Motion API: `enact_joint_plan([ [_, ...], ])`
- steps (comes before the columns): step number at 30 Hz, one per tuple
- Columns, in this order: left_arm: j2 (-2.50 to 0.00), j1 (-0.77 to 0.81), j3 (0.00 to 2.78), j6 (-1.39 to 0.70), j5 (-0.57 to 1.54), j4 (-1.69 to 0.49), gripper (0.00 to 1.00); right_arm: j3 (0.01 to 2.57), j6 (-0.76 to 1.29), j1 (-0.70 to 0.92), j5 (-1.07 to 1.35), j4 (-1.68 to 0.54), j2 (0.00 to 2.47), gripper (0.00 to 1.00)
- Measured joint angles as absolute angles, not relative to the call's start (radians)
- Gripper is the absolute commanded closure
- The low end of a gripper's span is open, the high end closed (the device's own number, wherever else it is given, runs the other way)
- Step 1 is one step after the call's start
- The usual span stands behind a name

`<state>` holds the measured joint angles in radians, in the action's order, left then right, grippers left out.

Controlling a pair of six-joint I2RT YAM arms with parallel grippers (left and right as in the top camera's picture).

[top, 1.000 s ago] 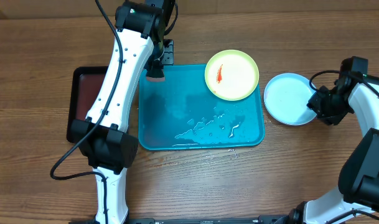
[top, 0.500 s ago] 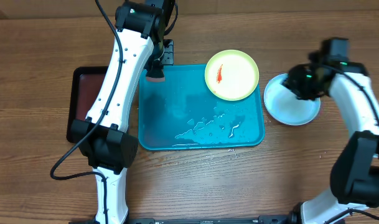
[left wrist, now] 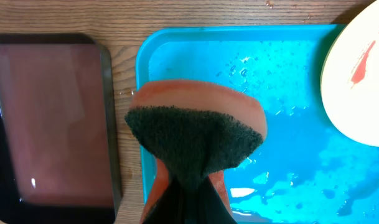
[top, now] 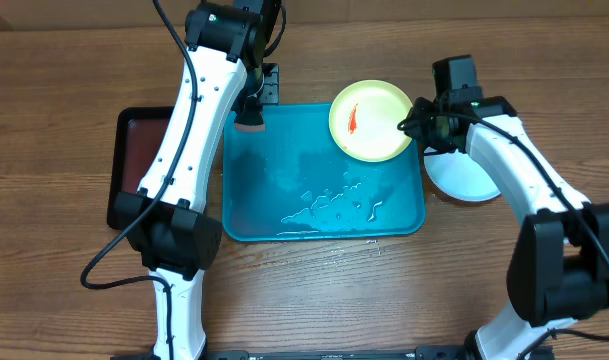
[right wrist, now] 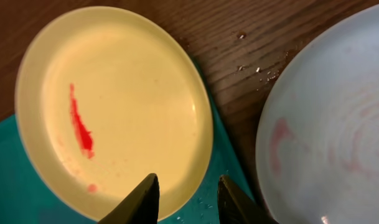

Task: Clean dirty plates on tray and stack at the side
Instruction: 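Move the right gripper to the yellow-green plate and drag it left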

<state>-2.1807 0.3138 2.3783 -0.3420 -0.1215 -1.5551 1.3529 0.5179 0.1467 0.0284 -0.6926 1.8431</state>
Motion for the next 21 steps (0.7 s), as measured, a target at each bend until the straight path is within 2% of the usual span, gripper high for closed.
enact_joint_plan([
  [8,-2.181,0.314,2.379,-0.342,-0.121,-1.555,0.95,1.352,0.522,0.147,0.054,-0.672,1.973,0.77],
  [17,-2.181,0.314,2.379,-0.342,-0.121,-1.555,0.96,1.350,0.506,0.182,0.099,-0.682,2.021,0.95],
  [21,-2.181,0.314,2.378,-0.342,-0.121,-1.555,0.96,1.351,0.476,0.213,0.149,-0.727,2.020,0.96],
])
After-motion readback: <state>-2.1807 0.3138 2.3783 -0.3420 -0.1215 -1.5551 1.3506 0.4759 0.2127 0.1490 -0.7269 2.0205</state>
